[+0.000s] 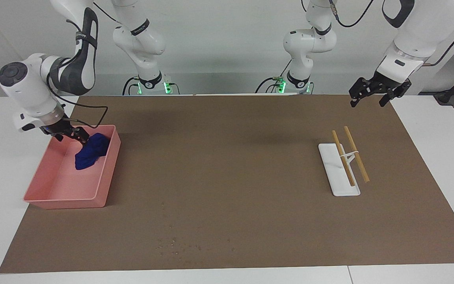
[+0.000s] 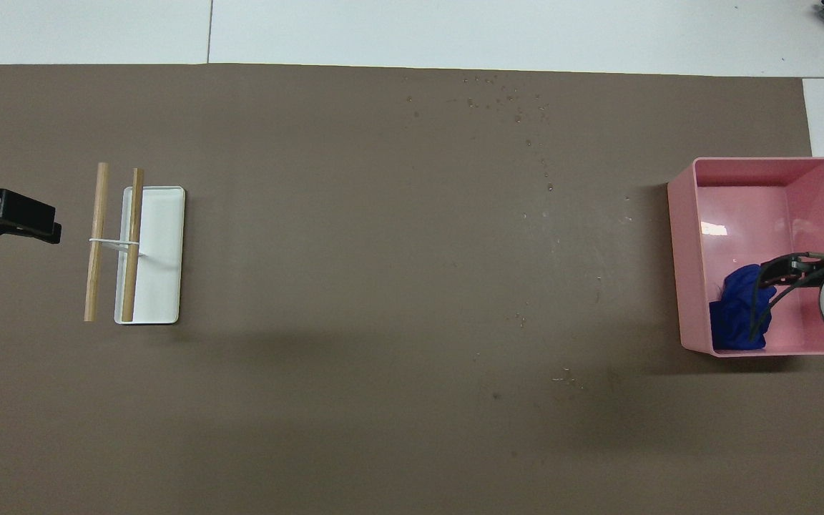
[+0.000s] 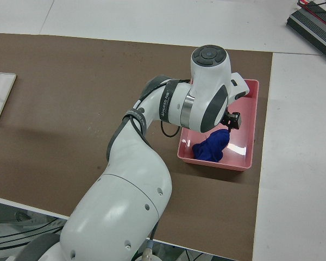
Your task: Wipe water with towel using both arms
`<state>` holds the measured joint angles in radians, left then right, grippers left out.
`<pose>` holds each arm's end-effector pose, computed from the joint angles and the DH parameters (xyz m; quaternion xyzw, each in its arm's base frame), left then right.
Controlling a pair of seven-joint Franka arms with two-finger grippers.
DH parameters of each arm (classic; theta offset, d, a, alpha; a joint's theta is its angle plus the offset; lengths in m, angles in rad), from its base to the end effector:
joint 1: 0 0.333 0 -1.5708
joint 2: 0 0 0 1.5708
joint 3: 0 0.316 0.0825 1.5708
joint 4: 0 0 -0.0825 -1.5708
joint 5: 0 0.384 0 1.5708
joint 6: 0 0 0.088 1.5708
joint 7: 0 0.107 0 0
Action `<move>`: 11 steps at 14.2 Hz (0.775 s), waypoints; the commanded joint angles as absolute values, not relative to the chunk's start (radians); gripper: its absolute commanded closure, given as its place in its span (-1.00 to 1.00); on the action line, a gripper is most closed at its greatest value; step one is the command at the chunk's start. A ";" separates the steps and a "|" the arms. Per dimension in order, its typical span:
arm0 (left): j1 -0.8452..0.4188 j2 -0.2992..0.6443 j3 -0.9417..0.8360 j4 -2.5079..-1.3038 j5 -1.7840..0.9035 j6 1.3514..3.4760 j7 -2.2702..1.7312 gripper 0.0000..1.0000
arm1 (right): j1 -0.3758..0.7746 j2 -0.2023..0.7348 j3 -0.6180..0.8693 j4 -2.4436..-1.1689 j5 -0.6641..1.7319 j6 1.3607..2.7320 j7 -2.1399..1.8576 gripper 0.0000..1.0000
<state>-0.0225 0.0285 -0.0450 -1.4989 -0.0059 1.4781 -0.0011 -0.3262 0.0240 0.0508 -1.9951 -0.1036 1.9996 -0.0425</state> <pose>0.5529 -0.0377 0.6344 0.9991 -0.0334 -0.0247 0.0027 0.5351 -0.1579 0.4464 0.9944 -0.0942 -0.0169 0.0441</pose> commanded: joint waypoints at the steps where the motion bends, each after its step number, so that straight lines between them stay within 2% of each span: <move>1: -0.021 0.006 -0.049 -1.528 -0.018 1.494 -0.014 -1.00 | -0.278 -0.024 0.064 -1.941 -0.083 1.904 0.015 -0.98; 5: -0.021 0.003 -0.046 -1.535 -0.018 1.491 -0.012 -1.00 | -0.142 -0.026 0.066 -1.806 -0.020 1.729 0.133 -0.98; 8: -0.021 -0.002 -0.046 -1.540 -0.018 1.494 -0.012 -1.00 | -0.028 -0.014 0.066 -1.703 -0.021 1.649 0.293 -0.98; 11: -0.021 -0.003 -0.043 -1.552 -0.018 1.494 -0.011 -1.00 | 0.006 0.043 0.066 -1.542 -0.029 1.567 0.319 -0.98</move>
<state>-0.0223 0.0282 -0.0486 -1.5045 -0.0059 1.4780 -0.0026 0.0063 -0.0284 0.0709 -1.6788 -0.0367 1.6366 0.3100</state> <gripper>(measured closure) 0.000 0.004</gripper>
